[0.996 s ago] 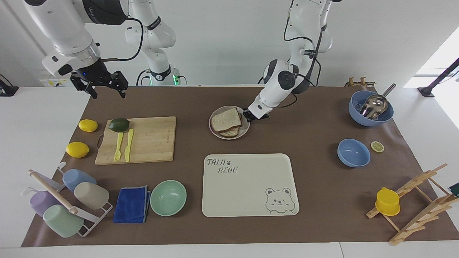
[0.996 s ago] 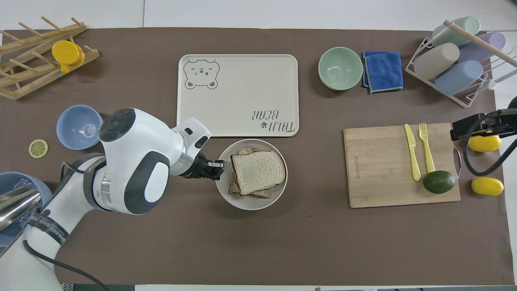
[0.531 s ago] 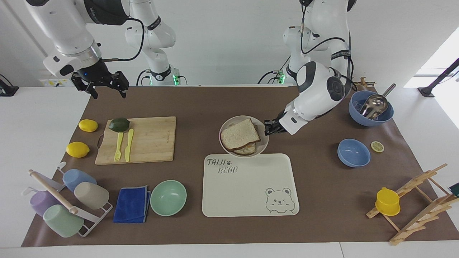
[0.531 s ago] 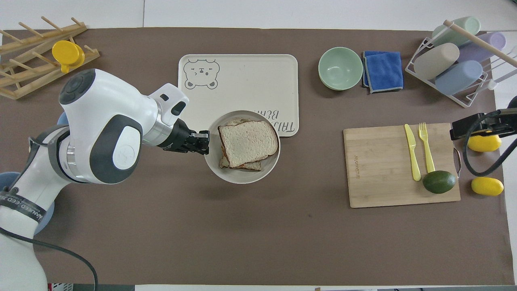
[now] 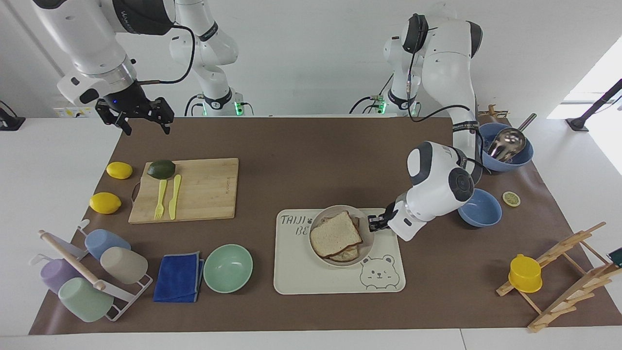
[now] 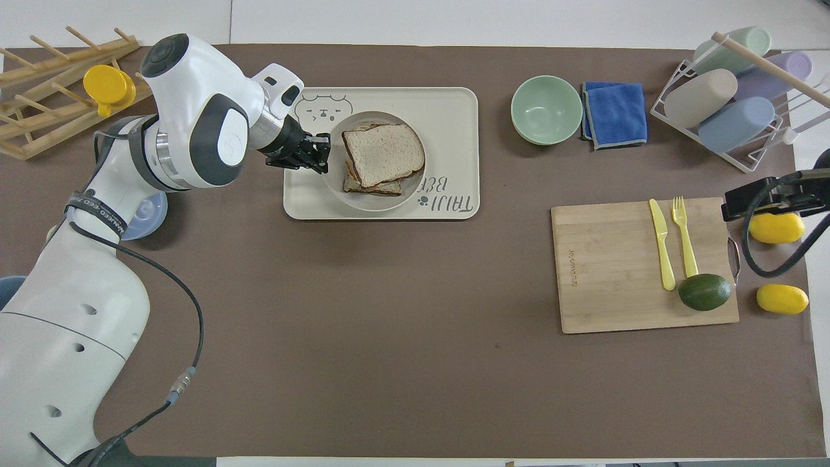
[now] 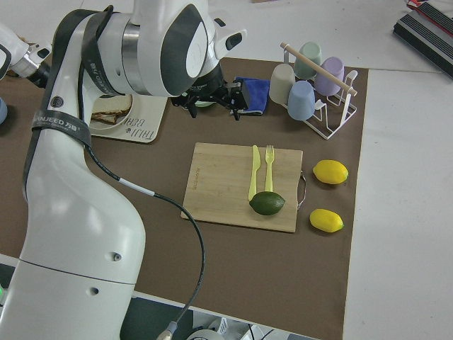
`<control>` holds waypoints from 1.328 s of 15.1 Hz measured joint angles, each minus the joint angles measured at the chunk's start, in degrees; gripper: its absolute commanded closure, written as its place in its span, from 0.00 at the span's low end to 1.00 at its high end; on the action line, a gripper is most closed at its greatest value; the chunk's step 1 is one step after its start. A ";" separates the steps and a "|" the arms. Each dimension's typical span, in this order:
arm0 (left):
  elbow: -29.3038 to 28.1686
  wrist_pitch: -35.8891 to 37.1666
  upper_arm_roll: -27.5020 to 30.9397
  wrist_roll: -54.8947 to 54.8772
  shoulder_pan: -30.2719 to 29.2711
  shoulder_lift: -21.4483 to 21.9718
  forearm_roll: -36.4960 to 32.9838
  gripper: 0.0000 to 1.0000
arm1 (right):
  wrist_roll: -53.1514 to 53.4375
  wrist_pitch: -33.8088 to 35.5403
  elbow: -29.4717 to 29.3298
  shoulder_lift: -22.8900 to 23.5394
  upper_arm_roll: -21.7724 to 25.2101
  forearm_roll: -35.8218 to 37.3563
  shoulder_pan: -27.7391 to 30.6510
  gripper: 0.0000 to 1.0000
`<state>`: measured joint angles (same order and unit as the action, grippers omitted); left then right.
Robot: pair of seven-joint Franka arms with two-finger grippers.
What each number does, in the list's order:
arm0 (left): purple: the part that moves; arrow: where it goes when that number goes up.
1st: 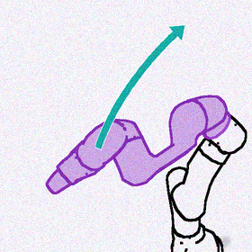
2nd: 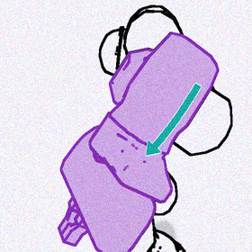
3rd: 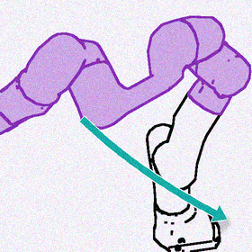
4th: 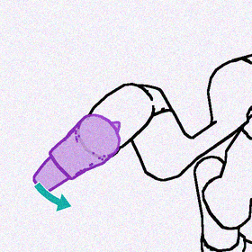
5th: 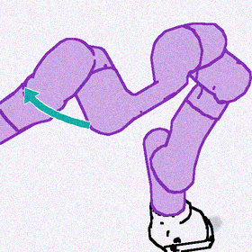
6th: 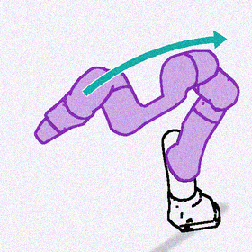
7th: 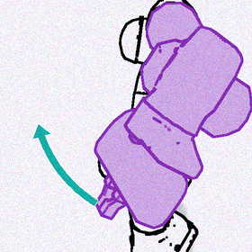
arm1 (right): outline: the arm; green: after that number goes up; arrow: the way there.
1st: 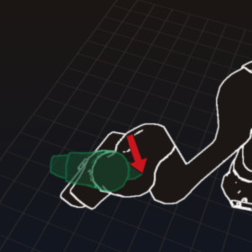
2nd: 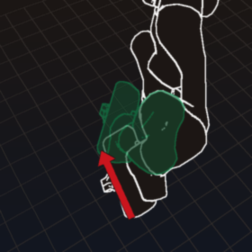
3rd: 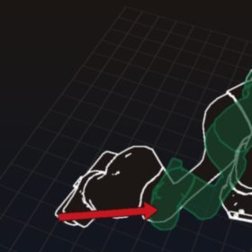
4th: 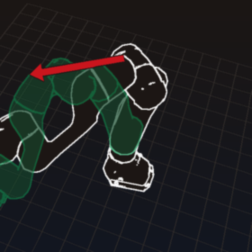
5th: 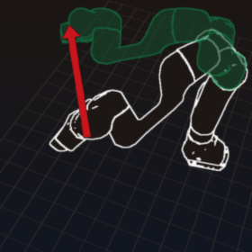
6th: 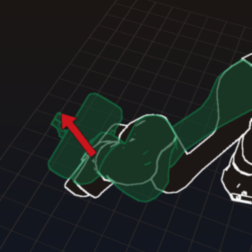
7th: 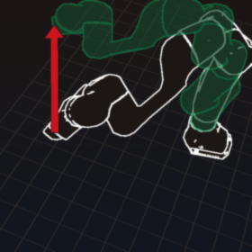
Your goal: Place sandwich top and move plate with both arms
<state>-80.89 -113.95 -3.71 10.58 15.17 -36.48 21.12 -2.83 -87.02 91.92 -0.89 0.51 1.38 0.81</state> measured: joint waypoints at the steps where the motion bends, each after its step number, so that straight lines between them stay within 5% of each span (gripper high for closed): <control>1: -0.32 -0.95 -0.04 0.00 0.06 0.00 -0.03 1.00 | 0.00 0.00 0.00 0.00 0.00 0.00 0.00 0.00; 7: -1.43 -3.44 -0.17 0.00 0.10 0.00 -0.05 1.00 | 0.00 0.00 -0.03 0.01 0.00 0.02 0.00 0.00; 8: -1.53 -3.62 -0.18 -0.01 0.10 0.00 -0.06 0.94 | 0.00 0.00 -0.04 0.01 0.00 0.02 0.00 0.00; 9: -1.65 -3.71 -0.17 -0.03 0.10 -0.01 -0.08 0.12 | 0.00 0.00 -0.05 0.01 0.00 0.02 0.00 0.00; 10: -1.68 -3.74 -0.14 -0.16 0.08 0.01 -0.17 0.00 | 0.00 0.00 -0.05 0.01 0.00 0.03 0.00 0.00; 16: 0.20 -2.17 0.13 -0.95 -3.84 1.22 -0.89 0.00 | 0.00 0.00 -0.09 0.01 0.00 0.03 -0.18 0.00; 20: 1.26 2.77 1.39 -1.21 -8.76 8.86 -3.17 0.00 | 0.00 0.00 -0.10 0.01 0.01 0.03 -0.21 0.00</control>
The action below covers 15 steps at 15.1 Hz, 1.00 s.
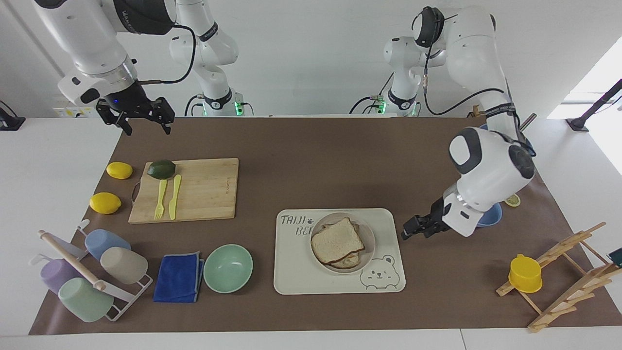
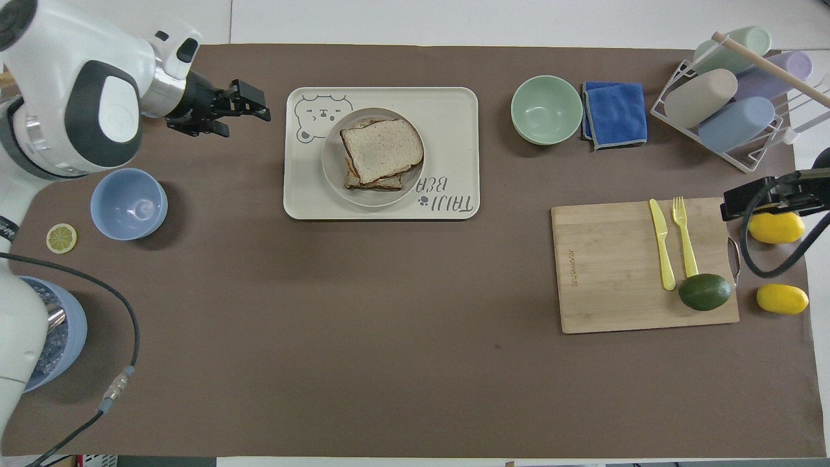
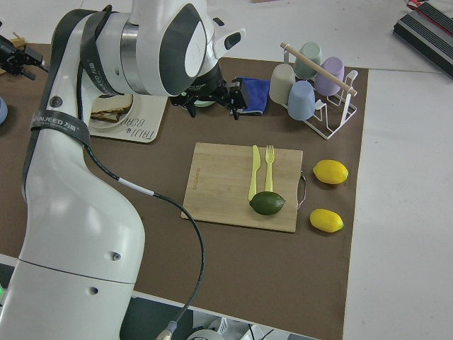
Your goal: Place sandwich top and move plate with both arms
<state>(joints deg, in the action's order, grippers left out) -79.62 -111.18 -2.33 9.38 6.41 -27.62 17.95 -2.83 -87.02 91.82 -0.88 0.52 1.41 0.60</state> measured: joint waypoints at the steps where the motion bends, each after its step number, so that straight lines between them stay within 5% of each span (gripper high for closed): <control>1: 0.02 3.09 0.63 -0.01 -0.52 2.83 -2.70 0.00 | 0.00 0.00 0.00 0.00 0.00 0.00 0.00 0.00; 9: -2.02 23.18 2.34 0.02 -0.89 21.38 -12.97 0.00 | 0.00 1.39 -0.12 0.00 0.01 -0.01 -0.01 0.00; 15: -14.70 26.17 2.08 0.00 -0.83 30.29 -14.61 0.00 | 0.00 1.69 -0.20 0.00 0.40 -0.02 -0.01 0.00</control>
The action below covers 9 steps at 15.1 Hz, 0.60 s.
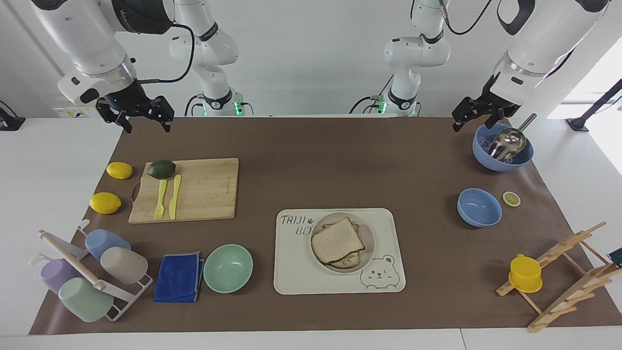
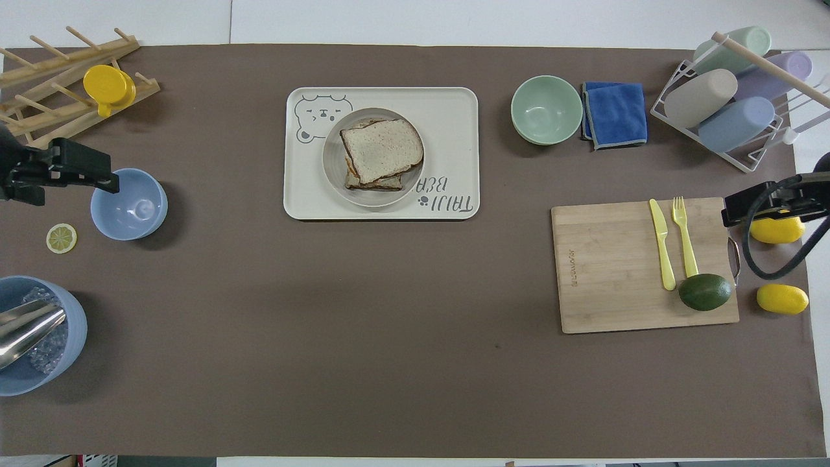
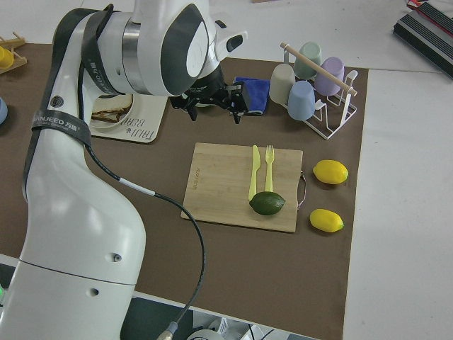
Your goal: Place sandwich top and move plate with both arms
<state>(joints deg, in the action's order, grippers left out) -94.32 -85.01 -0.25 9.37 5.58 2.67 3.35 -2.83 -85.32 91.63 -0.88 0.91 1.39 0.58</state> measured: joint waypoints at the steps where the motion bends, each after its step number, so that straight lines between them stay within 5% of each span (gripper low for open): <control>1: -1.71 -0.83 -0.11 0.00 0.01 0.52 0.00 0.00 | 0.00 0.00 0.00 0.00 0.02 0.00 0.00 0.00; 9: 2.46 -2.64 -0.70 -0.02 0.04 -2.72 -0.17 0.00 | 0.00 0.00 -0.01 0.00 0.10 0.00 0.00 0.00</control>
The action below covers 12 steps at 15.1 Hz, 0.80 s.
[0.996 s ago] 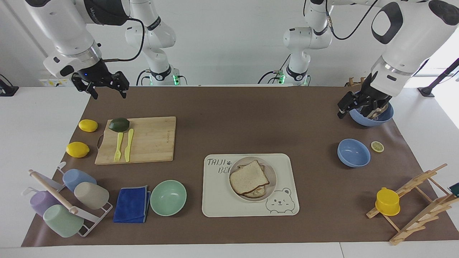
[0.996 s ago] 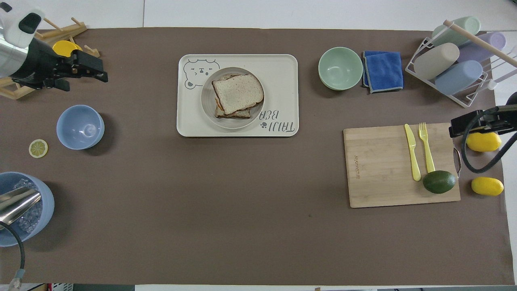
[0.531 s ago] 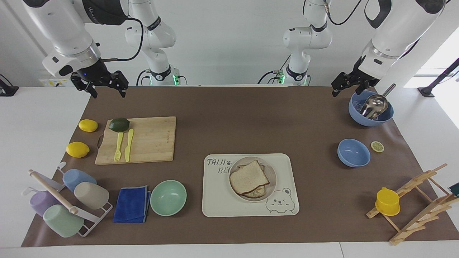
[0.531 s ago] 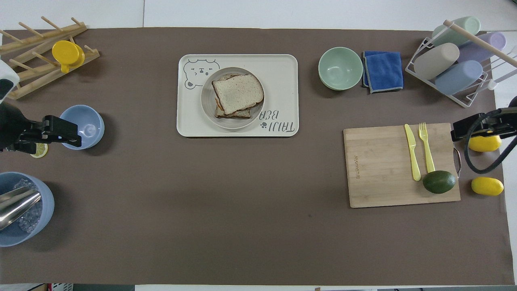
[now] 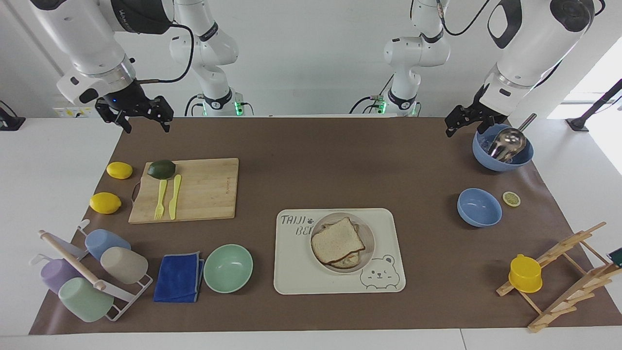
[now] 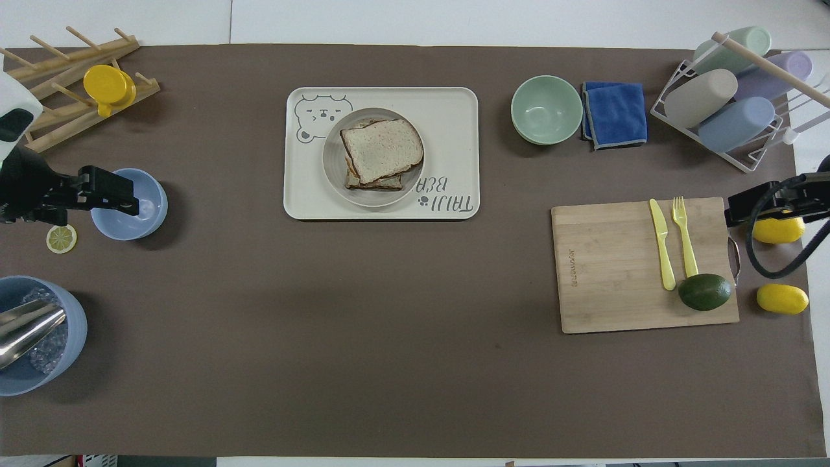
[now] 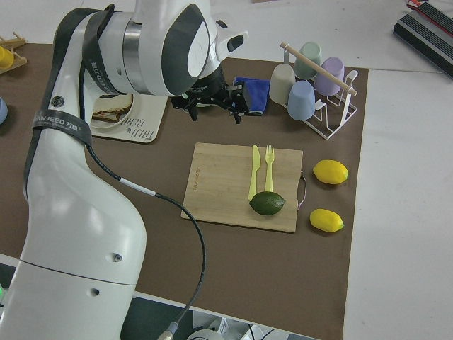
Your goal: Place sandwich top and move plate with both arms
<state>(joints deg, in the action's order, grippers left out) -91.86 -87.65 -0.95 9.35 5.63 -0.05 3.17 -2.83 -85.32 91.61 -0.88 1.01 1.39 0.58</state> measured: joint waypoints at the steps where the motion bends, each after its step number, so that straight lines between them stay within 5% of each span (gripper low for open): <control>1: 0.23 0.59 -0.05 0.00 -0.03 -0.13 -0.39 0.00 | 0.00 0.00 -0.01 0.00 0.00 0.00 0.00 0.00; 12: -0.15 2.74 -3.22 -1.21 -2.92 1.82 -1.15 0.00 | 0.00 0.00 -0.05 0.00 0.01 0.00 0.00 0.00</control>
<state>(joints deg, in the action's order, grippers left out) -92.01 -84.91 -4.17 8.14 2.70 1.77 2.02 -2.83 -85.33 91.56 -0.88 1.02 1.39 0.58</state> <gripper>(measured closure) 0.000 0.000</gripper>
